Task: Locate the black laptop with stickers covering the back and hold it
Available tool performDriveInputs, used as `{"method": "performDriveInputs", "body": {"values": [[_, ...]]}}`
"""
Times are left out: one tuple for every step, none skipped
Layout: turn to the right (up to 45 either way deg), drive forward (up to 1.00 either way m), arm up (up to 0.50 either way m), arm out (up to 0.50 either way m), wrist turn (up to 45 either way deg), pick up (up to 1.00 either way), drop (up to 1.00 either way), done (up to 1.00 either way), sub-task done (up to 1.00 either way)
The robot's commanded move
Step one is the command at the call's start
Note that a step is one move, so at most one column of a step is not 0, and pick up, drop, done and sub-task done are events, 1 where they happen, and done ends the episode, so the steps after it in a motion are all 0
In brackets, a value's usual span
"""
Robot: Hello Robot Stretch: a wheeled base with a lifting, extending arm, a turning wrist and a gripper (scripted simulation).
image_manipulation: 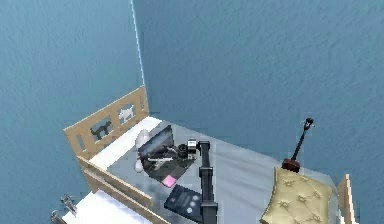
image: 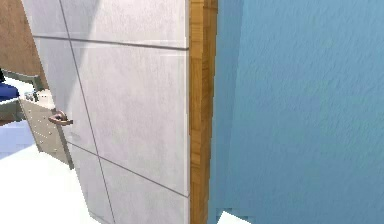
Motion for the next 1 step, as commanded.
{"method": "performDriveInputs", "body": {"values": [[0.0, 0.0, 0.0, 0.0, 15.0, 0.0, 0.0, 0.0, 0.0]]}}
